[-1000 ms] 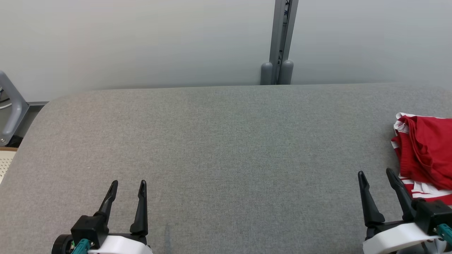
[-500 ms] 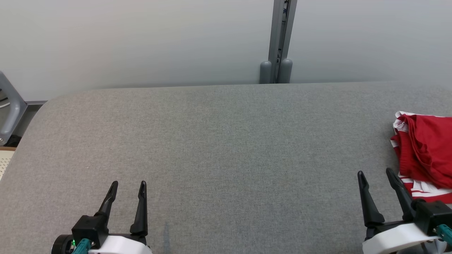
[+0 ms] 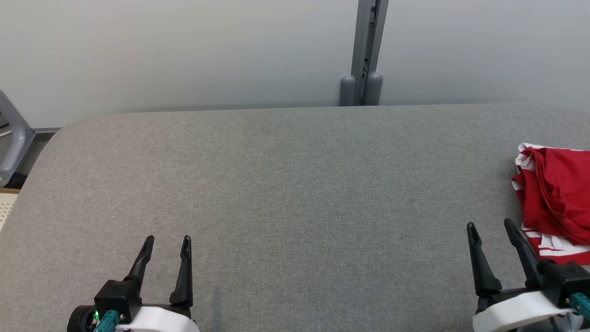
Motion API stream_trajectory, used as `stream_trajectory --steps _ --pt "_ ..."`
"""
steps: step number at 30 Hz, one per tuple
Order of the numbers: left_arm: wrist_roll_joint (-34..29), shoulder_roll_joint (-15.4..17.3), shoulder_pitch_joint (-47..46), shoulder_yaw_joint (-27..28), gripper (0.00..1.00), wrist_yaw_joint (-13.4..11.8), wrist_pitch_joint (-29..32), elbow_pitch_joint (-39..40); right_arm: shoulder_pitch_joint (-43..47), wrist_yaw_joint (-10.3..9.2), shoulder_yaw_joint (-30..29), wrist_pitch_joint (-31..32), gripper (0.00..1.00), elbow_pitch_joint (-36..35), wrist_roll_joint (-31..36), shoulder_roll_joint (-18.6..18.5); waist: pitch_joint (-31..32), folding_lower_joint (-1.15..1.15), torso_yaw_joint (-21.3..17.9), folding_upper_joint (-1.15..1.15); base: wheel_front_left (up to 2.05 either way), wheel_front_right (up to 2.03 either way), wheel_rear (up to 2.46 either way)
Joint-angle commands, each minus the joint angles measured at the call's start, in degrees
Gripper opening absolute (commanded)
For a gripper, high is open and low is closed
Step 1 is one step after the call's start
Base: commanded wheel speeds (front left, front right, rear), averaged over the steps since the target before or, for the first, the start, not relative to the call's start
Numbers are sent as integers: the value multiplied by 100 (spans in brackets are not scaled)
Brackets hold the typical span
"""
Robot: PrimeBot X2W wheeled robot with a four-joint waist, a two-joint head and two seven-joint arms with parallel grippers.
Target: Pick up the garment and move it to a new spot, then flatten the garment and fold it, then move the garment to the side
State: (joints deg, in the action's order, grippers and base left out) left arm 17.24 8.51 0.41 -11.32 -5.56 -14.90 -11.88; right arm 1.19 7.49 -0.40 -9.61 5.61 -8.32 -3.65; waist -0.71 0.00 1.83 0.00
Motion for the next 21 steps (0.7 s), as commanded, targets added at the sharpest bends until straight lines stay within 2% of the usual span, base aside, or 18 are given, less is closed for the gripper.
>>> stream_trajectory --steps 1,2,5,21 --pt "41 39 -106 3 100 7 -20 -14 12 1 -8 -11 100 -16 25 -12 -5 0 -6 0 0 0 0" --pt "13 -3 -2 -2 0 1 1 -19 3 0 3 0 0 20 -1 8 -6 0 -6 0 0 0 0" --pt "78 -60 78 -4 0 14 41 -136 56 0 14 10 0 147 -79 42 -6 0 -7 0 0 0 0" --pt "1649 -162 -99 381 0 288 489 -152 -127 0 -114 346 0 288 -1854 40 2 0 -29 0 0 0 0"
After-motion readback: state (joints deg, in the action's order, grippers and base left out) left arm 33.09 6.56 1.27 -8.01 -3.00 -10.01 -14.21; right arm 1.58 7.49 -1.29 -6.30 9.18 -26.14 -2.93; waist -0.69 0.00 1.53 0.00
